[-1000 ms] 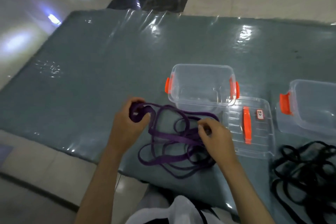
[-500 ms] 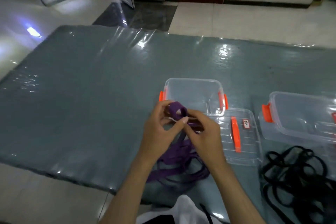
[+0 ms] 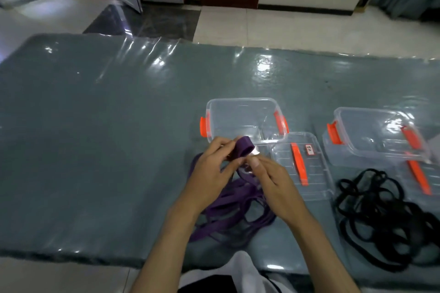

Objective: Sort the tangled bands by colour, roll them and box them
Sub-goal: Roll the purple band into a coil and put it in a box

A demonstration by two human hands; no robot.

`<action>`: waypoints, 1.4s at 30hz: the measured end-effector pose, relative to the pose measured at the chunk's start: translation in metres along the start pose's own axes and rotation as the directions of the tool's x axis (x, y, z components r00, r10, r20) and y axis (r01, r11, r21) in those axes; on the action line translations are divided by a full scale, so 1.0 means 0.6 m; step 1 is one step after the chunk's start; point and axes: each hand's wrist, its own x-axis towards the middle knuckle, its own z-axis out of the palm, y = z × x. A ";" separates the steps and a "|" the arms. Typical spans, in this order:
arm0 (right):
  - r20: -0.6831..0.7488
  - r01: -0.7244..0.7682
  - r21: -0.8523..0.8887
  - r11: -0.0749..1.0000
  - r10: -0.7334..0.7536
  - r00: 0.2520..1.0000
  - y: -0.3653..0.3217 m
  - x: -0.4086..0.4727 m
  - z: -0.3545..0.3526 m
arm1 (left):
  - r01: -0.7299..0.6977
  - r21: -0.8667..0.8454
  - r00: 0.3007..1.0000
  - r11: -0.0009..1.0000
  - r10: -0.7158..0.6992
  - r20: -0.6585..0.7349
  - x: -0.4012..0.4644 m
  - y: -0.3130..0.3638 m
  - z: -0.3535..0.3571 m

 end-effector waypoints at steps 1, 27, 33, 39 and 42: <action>-0.045 -0.044 0.001 0.999 0.044 0.998 -0.005 0.001 0.002 | -0.014 0.044 1.000 0.999 0.013 0.027 -0.002 0.001 -0.005; 0.068 -0.296 0.693 0.657 0.350 0.934 -0.063 0.022 0.028 | -0.162 -0.037 0.961 0.986 0.149 -0.232 -0.031 0.021 -0.059; 0.176 -0.346 0.855 0.385 0.412 0.894 -0.064 0.044 0.052 | -0.126 -0.230 0.918 0.965 0.025 -0.395 -0.013 0.023 -0.039; 0.212 -0.372 0.864 0.339 0.425 0.880 -0.060 0.063 0.063 | -0.103 -0.262 0.937 0.960 0.006 -0.348 -0.002 0.001 -0.034; 0.202 -0.385 0.829 0.405 0.424 0.883 -0.063 0.073 0.058 | -0.083 -0.223 0.949 0.971 0.009 -0.315 0.007 -0.008 -0.032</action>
